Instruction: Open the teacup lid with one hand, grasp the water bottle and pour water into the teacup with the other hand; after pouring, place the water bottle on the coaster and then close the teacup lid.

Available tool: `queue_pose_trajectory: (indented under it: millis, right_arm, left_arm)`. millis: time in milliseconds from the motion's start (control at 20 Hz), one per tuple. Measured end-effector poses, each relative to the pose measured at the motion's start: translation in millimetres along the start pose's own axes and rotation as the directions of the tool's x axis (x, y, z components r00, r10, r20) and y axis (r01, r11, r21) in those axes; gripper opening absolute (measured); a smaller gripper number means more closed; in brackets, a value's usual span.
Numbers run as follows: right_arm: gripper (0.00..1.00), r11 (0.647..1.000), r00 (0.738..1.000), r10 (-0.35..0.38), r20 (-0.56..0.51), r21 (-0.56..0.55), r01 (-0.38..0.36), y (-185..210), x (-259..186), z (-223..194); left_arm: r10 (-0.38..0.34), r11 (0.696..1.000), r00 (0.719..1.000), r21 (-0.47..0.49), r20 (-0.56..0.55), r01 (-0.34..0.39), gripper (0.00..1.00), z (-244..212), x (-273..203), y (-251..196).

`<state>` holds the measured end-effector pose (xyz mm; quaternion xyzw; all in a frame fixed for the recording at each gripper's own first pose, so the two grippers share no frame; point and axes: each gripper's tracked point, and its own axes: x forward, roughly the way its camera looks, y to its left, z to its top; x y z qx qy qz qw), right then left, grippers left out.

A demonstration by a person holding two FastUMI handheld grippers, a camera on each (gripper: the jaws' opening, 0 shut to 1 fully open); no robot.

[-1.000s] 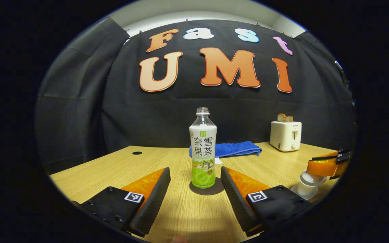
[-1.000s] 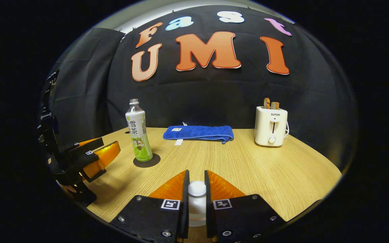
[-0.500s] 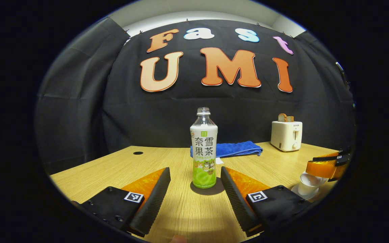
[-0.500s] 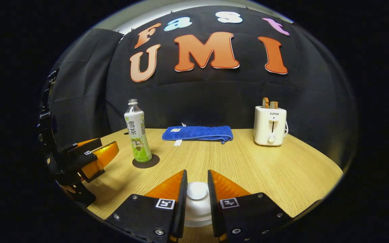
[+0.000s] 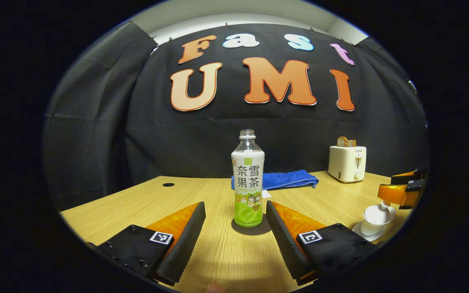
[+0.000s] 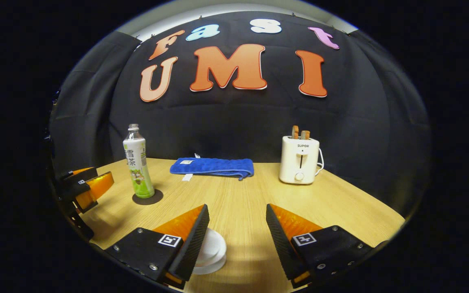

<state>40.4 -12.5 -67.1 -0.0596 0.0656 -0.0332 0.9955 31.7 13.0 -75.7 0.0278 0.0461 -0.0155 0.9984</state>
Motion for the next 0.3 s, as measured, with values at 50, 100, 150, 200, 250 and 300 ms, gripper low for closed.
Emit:
queue_pose_trajectory:
  millis: [50, 100, 150, 200, 250, 300]
  right_arm:
    - [0.87, 1.0, 1.0, -0.018, 0.008, -0.004, 0.018, -7, 1, -1]
    - [0.88, 0.999, 0.999, -0.032, 0.017, -0.005, 0.032, -13, 1, -1]
    - [0.9, 0.999, 0.999, -0.039, 0.027, -0.001, 0.039, -17, 1, -1]
    - [0.92, 0.999, 0.998, -0.048, 0.03, 0.007, 0.048, -21, 1, -2]
    - [0.93, 0.998, 0.998, -0.054, 0.036, 0.017, 0.053, -24, 2, -2]
    - [0.93, 0.998, 0.998, -0.056, 0.043, 0.027, 0.055, -25, 2, -1]
  left_arm:
    - [0.0, 1.0, 1.0, 0.0, 0.0, 0.0, 0.96, 0, 0, 0]
    - [0.0, 1.0, 1.0, 0.0, 0.0, 0.0, 0.96, 0, 0, 0]
    - [0.0, 1.0, 1.0, 0.001, 0.0, 0.0, 0.96, 0, 0, 0]
    - [0.0, 1.0, 1.0, 0.001, 0.0, 0.0, 0.96, 1, -1, 0]
    - [0.0, 1.0, 1.0, 0.001, 0.0, 0.0, 0.96, 0, -1, 0]
    - [0.0, 1.0, 1.0, 0.001, 0.0, 0.0, 0.96, 0, -1, 0]
